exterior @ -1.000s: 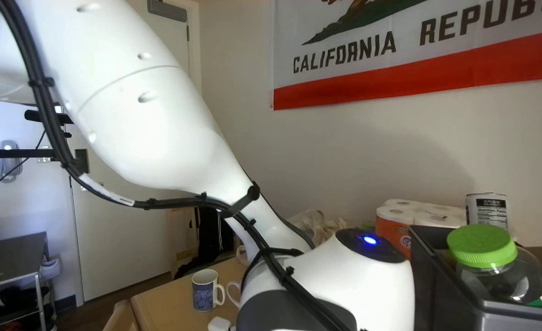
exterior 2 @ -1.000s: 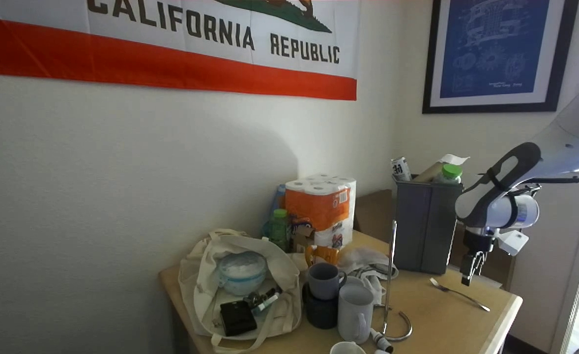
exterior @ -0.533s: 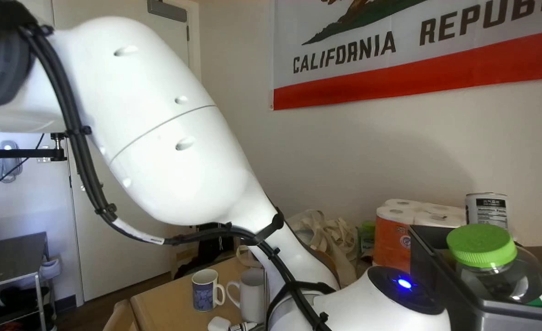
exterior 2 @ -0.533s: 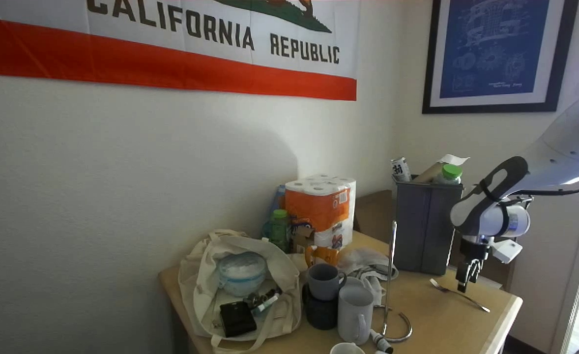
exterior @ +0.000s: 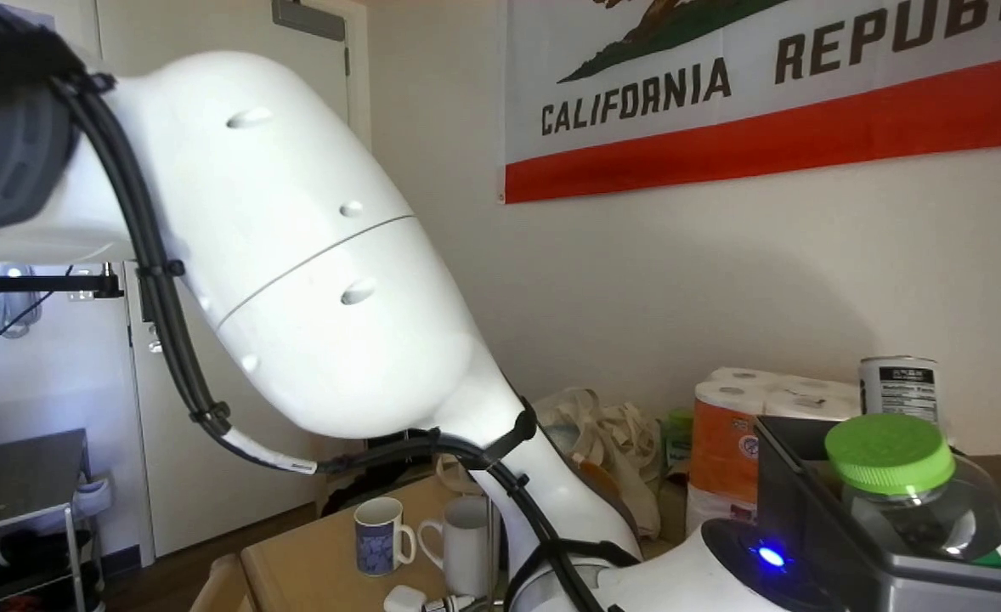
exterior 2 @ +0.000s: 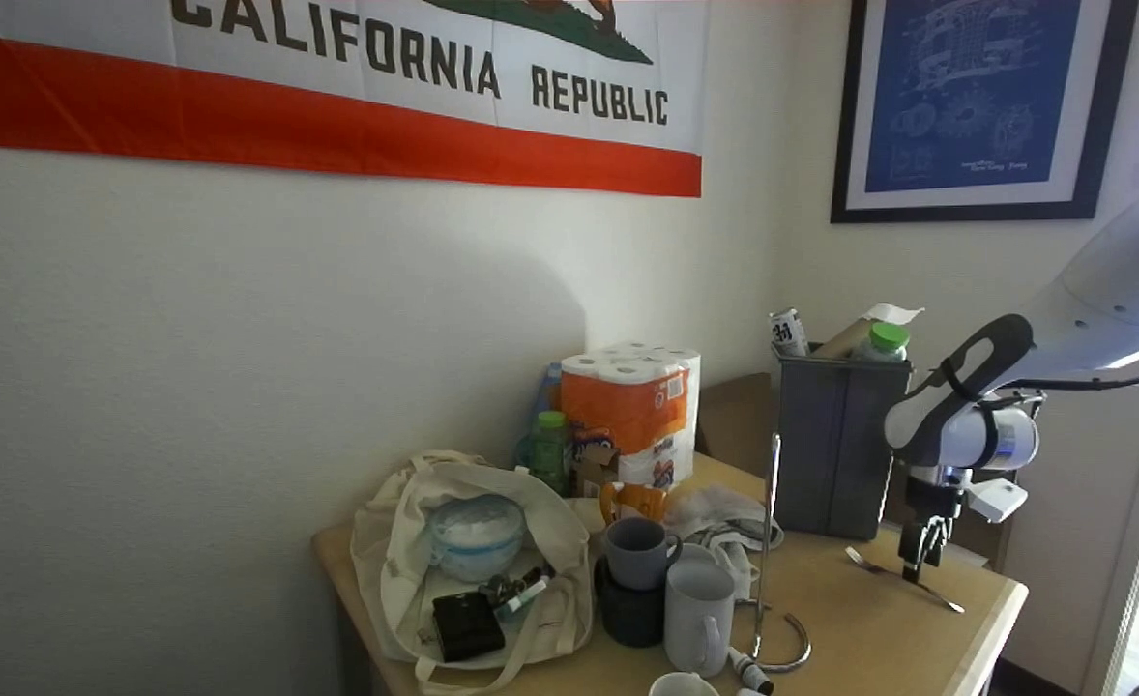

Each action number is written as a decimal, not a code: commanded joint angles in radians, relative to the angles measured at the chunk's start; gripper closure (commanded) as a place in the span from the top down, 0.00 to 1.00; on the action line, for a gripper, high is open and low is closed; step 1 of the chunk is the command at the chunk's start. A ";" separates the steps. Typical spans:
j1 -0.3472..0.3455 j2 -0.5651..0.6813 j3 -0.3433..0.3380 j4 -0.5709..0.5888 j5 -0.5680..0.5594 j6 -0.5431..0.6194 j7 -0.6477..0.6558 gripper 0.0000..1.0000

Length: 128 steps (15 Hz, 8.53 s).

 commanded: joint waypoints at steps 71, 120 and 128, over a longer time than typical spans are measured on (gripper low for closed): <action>0.568 -0.237 0.290 0.024 -0.250 0.173 0.023 0.03; 0.712 0.393 0.370 1.309 -0.288 -0.670 -0.215 1.00; 0.690 0.302 0.393 1.368 -0.267 -0.896 -0.195 1.00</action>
